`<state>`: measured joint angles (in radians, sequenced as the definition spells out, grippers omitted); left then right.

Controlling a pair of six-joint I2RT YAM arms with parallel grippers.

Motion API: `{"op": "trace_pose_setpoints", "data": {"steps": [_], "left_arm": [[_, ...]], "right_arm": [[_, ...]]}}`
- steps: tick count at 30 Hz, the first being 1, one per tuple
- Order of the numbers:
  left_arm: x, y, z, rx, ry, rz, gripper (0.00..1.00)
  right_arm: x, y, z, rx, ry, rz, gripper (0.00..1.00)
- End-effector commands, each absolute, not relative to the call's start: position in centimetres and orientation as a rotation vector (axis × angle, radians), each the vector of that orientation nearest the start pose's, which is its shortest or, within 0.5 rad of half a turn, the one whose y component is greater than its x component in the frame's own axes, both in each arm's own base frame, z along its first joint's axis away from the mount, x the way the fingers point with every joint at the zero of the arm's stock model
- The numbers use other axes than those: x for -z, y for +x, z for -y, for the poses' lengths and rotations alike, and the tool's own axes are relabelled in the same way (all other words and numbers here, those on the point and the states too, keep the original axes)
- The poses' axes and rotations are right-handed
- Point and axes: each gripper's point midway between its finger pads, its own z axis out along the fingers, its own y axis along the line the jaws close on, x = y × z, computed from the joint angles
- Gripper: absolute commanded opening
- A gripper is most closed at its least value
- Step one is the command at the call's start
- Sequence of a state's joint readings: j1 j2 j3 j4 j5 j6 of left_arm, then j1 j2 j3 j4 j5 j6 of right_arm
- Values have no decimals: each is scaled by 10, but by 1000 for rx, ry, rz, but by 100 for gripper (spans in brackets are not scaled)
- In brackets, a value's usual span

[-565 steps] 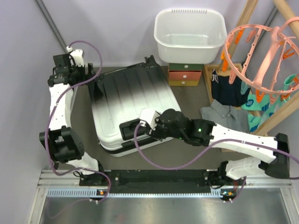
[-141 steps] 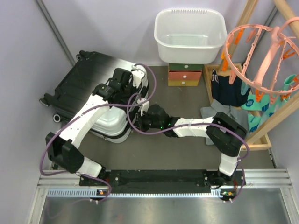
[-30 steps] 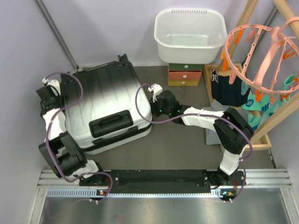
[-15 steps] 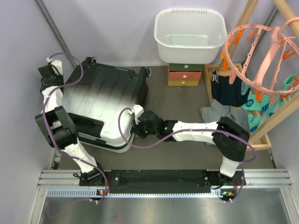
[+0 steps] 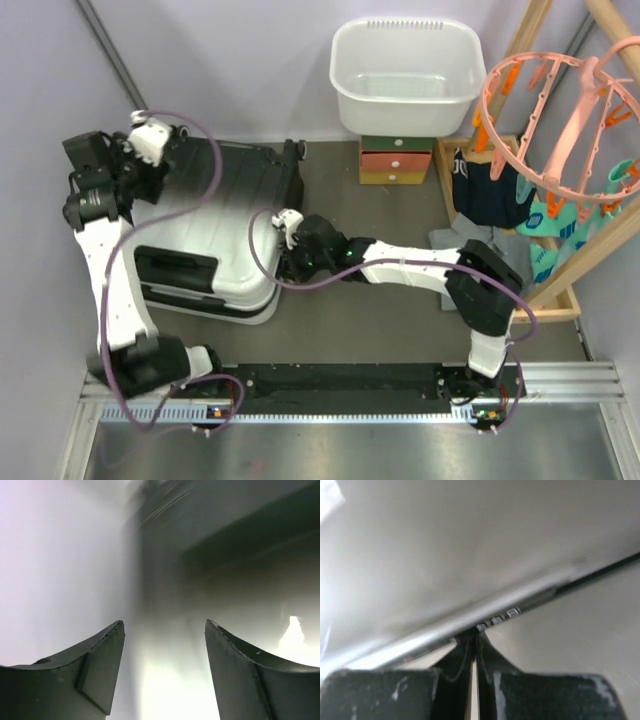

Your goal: Open, take out, and arrange the luggage

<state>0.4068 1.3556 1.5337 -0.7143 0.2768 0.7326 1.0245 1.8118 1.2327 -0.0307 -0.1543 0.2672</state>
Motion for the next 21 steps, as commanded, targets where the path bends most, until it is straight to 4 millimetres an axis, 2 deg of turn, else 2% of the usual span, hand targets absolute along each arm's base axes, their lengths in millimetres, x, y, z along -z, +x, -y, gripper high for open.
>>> {"op": "trace_pose_setpoints", "data": {"steps": [1,2,3,5,6,7,10,11,13,14,15,17,21], "left_arm": [[-323,295,-22,90,740,-2040,71],[-327,290,-20,87,758,-2037,69],[-315,273,-14,119,852,-2074,66],[-307,252,-4,155,975,-2068,64],[-300,242,-3,140,1097,-2043,64],[-291,225,1,175,1150,-2072,63],[-277,211,-4,83,1283,-2055,62],[-267,201,-10,30,1333,-2077,63],[-255,194,-17,-38,1465,-2051,65],[-242,185,-27,-82,1525,-2095,65],[-238,184,-32,-118,1602,-2072,64],[-235,185,-41,-152,1639,-2104,62],[-240,192,-51,-187,1633,-2140,60]], "right_arm": [[-184,242,-518,-1152,-806,-1890,0],[-185,243,-519,-1151,-798,-1890,0],[-184,244,-519,-1148,-787,-1896,0],[-184,247,-516,-1127,-780,-1891,0],[-181,247,-514,-1114,-783,-1895,0],[-182,247,-513,-1108,-783,-1889,0],[-177,250,-512,-1078,-797,-1897,0],[-176,251,-511,-1071,-799,-1898,0],[-174,252,-511,-1063,-803,-1900,0],[-173,253,-512,-1060,-804,-1900,0],[-173,252,-513,-1056,-812,-1897,0],[-170,255,-513,-1037,-818,-1900,0],[-173,264,-517,-1003,-810,-1884,0]]}}
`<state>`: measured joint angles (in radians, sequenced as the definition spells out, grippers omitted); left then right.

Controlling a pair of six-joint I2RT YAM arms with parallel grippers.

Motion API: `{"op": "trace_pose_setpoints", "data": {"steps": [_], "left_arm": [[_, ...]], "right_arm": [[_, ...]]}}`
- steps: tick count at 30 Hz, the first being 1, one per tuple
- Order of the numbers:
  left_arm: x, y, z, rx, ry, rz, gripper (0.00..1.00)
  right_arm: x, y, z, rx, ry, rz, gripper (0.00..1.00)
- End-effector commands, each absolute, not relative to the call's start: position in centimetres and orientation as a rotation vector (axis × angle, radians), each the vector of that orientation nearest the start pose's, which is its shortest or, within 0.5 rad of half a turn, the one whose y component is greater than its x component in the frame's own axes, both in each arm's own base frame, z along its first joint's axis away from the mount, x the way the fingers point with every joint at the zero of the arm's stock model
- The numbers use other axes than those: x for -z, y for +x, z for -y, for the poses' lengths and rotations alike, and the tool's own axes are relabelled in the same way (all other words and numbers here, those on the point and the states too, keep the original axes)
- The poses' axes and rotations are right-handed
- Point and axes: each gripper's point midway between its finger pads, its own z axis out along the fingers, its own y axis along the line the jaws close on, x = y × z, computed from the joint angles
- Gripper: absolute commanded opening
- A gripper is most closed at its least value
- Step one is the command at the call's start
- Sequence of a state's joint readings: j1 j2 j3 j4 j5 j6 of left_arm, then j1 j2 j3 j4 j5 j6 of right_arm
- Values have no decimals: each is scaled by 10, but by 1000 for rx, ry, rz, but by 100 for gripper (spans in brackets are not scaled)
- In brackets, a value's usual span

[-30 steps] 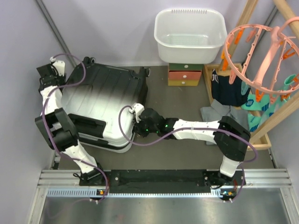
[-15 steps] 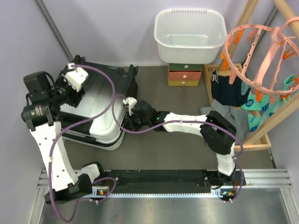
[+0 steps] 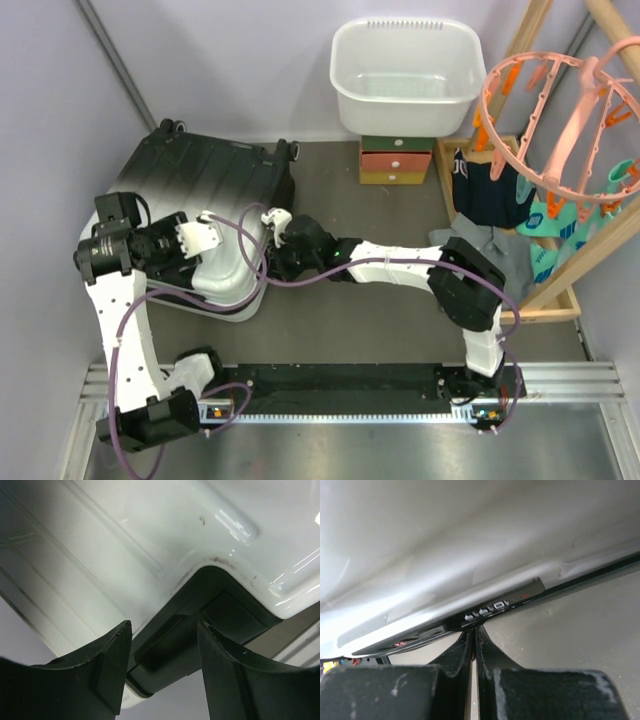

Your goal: Open, take out, and arrange the luggage

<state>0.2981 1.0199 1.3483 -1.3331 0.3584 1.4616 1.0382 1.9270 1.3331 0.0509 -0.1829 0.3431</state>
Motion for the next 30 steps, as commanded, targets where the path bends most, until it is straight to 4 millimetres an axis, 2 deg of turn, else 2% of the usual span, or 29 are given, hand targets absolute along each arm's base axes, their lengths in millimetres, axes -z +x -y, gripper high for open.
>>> {"op": "trace_pose_setpoints", "data": {"steps": [1,2,5,6,7,9,10,12,13,16,21,22,23,24,26,27,28,29,30], "left_arm": [[-239,193,-52,-183,1625,-2154,59],[-235,192,-54,-167,1615,-2186,58],[-221,191,-64,-196,1599,-2254,57],[-218,195,-67,-226,1560,-2267,60],[-220,214,-73,-310,1516,-2220,61],[-210,225,-71,-348,1437,-2180,62],[-217,244,-70,-388,1393,-2101,63],[-210,255,-66,-366,1318,-2082,63],[-214,271,-67,-388,1277,-2036,63],[-218,299,-72,-409,1151,-2011,61],[-208,330,-60,-362,1089,-2020,61],[-213,335,-55,-354,1087,-2012,61],[-213,336,-52,-331,1063,-2029,61],[-223,340,-51,-316,1053,-2029,61],[-231,337,-45,-266,1079,-2041,62],[-220,314,-33,-134,1141,-2112,62],[-236,314,-29,-127,1220,-2073,63],[-237,302,-23,-66,1270,-2086,63],[-248,284,-11,29,1309,-2085,64]], "right_arm": [[-174,269,-517,-993,-799,-1884,0],[-182,272,-520,-996,-791,-1867,0],[-183,285,-521,-980,-771,-1878,0],[-181,288,-521,-980,-770,-1884,0],[-182,289,-521,-990,-770,-1881,0],[-181,294,-518,-979,-765,-1880,0],[-179,296,-517,-969,-763,-1884,0],[-180,302,-513,-953,-760,-1880,0],[-179,304,-511,-948,-754,-1883,0],[-177,315,-505,-947,-727,-1893,0],[-176,341,-496,-932,-696,-1902,0],[-183,347,-497,-936,-698,-1886,0],[-178,352,-496,-923,-708,-1890,0],[-179,357,-494,-918,-710,-1890,0],[-181,364,-494,-901,-730,-1866,0],[-181,365,-494,-896,-743,-1859,0],[-182,367,-495,-892,-755,-1851,0],[-183,366,-496,-894,-782,-1837,0],[-179,365,-497,-896,-797,-1841,0]]}}
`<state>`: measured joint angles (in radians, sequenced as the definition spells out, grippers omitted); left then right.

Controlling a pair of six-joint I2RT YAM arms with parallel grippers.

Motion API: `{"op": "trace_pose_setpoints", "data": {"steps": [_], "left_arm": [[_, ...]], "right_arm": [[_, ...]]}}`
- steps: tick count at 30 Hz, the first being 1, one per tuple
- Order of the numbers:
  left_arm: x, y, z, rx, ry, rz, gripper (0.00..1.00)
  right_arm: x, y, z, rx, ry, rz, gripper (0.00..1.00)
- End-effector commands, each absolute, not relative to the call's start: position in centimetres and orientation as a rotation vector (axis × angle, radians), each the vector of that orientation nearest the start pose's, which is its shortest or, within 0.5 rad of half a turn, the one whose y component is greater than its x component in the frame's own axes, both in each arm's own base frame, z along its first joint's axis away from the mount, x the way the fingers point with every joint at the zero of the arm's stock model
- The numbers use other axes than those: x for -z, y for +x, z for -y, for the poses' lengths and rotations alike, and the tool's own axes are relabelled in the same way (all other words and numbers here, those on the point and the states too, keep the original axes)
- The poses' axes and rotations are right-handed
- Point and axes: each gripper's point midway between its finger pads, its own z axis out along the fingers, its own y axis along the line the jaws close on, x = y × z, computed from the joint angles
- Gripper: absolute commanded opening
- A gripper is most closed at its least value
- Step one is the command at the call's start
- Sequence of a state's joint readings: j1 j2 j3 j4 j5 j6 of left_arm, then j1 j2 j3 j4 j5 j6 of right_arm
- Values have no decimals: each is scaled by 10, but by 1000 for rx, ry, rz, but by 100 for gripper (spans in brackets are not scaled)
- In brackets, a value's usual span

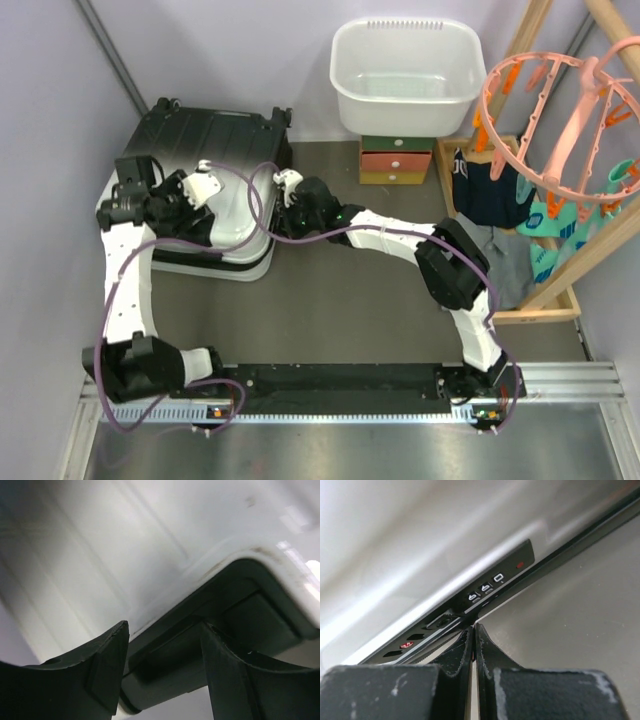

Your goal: Open, take out, and arrange the luggage

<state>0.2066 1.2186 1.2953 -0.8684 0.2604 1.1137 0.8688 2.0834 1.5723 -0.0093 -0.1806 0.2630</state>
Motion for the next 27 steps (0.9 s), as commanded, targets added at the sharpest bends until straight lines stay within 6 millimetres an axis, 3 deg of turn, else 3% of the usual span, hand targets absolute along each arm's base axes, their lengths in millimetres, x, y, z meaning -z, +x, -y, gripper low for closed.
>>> {"op": "trace_pose_setpoints", "data": {"steps": [1,3,6,8,12,14,19,23,27], "left_arm": [[-250,275,-6,72,1375,-2070,64],[-270,250,9,179,1444,-2040,65],[-284,253,8,145,1411,-2026,65],[-280,247,2,86,1462,-2025,65],[-236,223,-12,75,1608,-2101,67],[-225,218,-16,68,1670,-2100,67],[-231,229,-8,123,1616,-2093,68],[-233,246,-13,60,1594,-2062,70],[-213,245,-22,48,1666,-2107,72]], "right_arm": [[-180,364,-497,-896,-813,-1832,0],[-181,364,-498,-902,-820,-1826,0],[-180,362,-498,-907,-830,-1828,0],[-179,361,-498,-911,-833,-1831,0],[-177,360,-495,-906,-831,-1832,0],[-177,360,-495,-905,-830,-1833,0],[-172,359,-495,-906,-833,-1845,0],[-170,360,-494,-899,-830,-1848,0],[-169,359,-493,-898,-828,-1855,0]]}}
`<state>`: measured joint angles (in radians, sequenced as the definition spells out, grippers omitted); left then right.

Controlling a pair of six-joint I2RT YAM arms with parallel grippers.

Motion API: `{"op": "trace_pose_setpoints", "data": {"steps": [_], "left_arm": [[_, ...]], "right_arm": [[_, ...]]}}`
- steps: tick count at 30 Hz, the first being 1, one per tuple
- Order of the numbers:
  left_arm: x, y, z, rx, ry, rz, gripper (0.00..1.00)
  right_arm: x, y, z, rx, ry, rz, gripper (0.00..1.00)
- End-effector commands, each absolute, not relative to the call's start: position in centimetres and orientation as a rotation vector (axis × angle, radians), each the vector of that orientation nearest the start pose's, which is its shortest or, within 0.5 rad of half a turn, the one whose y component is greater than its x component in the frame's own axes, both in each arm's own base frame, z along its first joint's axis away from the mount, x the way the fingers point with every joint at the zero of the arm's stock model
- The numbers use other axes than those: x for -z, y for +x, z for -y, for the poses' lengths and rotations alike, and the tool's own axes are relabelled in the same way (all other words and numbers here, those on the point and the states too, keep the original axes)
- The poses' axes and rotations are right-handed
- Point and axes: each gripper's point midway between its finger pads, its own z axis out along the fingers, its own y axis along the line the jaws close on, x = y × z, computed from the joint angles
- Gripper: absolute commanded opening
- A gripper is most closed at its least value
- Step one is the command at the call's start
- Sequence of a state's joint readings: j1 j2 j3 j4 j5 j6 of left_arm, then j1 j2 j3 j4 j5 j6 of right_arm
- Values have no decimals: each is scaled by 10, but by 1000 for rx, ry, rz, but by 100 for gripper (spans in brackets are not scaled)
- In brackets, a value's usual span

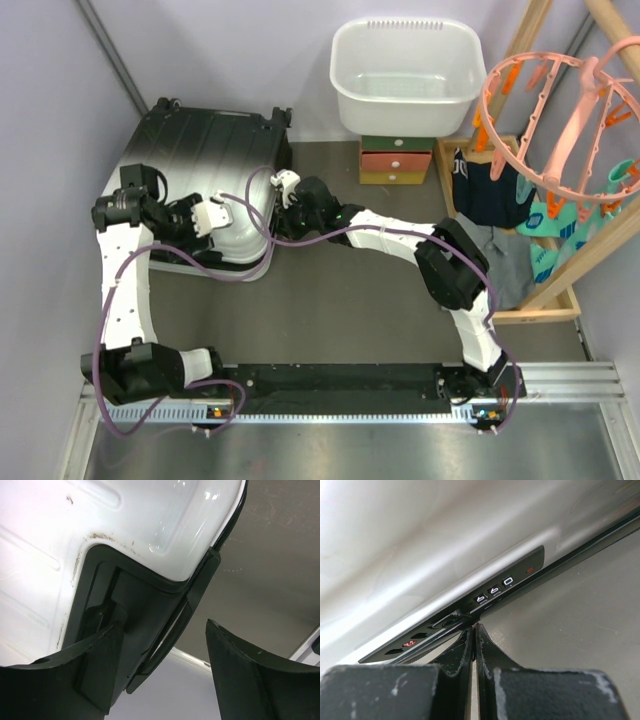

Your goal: Open, take out, and arrange the luggage

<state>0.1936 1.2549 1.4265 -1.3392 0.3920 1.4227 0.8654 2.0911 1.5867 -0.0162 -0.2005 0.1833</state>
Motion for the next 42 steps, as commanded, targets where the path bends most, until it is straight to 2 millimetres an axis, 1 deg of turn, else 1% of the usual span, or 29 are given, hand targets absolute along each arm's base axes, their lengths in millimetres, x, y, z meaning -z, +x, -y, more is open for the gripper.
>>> {"op": "trace_pose_setpoints", "data": {"steps": [1,3,4,5,6,7,10,11,13,14,15,16,17,20,21,23,26,27,28,30,31,33,34,35,37,39,40,41,42], "left_arm": [[-210,246,-24,35,1676,-2110,72],[-202,253,-26,6,1662,-2109,72],[-203,264,-29,-46,1650,-2088,72],[-203,267,-29,-66,1656,-2075,72],[-198,268,-27,-69,1672,-2069,72],[-198,274,-29,-108,1675,-2053,72],[-185,270,-28,-98,1735,-2069,72],[-176,265,-28,-76,1753,-2089,70],[-168,261,-29,-60,1783,-2110,62],[-163,255,-29,-43,1800,-2126,49],[-164,252,-29,-41,1822,-2116,35],[-164,248,-29,-30,1841,-2115,16],[-168,247,-30,-43,1841,-2115,0],[-183,242,-33,-95,1819,-2114,0],[-186,234,-36,-106,1832,-2128,0],[-197,227,-36,-155,1836,-2098,0],[-202,208,-36,-164,1890,-2065,0],[-202,203,-36,-156,1907,-2064,0],[-200,193,-33,-111,1917,-2076,0],[-203,187,-31,-92,1916,-2077,0],[-203,184,-28,-79,1914,-2072,0],[-206,183,-28,-97,1899,-2069,0],[-207,182,-29,-106,1900,-2071,0],[-208,181,-30,-125,1902,-2066,0],[-209,178,-32,-144,1900,-2068,0],[-211,175,-32,-161,1900,-2060,0],[-210,174,-33,-166,1904,-2060,0],[-210,173,-33,-172,1908,-2053,0],[-210,172,-33,-176,1911,-2047,0]], "right_arm": [[-169,360,-493,-896,-828,-1852,0],[-169,360,-494,-898,-829,-1852,0],[-169,360,-494,-899,-829,-1850,0],[-169,359,-495,-906,-832,-1850,0],[-169,359,-495,-910,-833,-1851,0],[-168,359,-496,-913,-832,-1854,0],[-167,359,-495,-908,-827,-1857,0],[-167,360,-495,-906,-826,-1859,0],[-167,360,-495,-906,-822,-1861,0],[-167,360,-495,-903,-821,-1863,0],[-167,360,-494,-896,-820,-1869,0],[-168,362,-492,-883,-813,-1871,0],[-169,363,-491,-876,-810,-1871,0],[-169,368,-487,-851,-792,-1887,0],[-171,372,-484,-846,-779,-1889,0],[-170,380,-477,-824,-745,-1909,0],[-178,397,-465,-808,-675,-1915,0],[-175,402,-463,-806,-657,-1929,0],[-175,413,-456,-792,-633,-1937,0],[-178,424,-451,-769,-616,-1961,0],[-173,431,-449,-756,-605,-1971,0],[-178,446,-441,-725,-580,-1959,0],[-177,453,-437,-697,-565,-1958,0],[-184,463,-431,-679,-543,-1942,0],[-185,477,-426,-663,-521,-1928,0],[-197,495,-423,-677,-486,-1881,0],[-201,501,-421,-671,-476,-1867,0],[-204,511,-425,-664,-471,-1846,0],[-207,518,-423,-639,-473,-1833,0]]}}
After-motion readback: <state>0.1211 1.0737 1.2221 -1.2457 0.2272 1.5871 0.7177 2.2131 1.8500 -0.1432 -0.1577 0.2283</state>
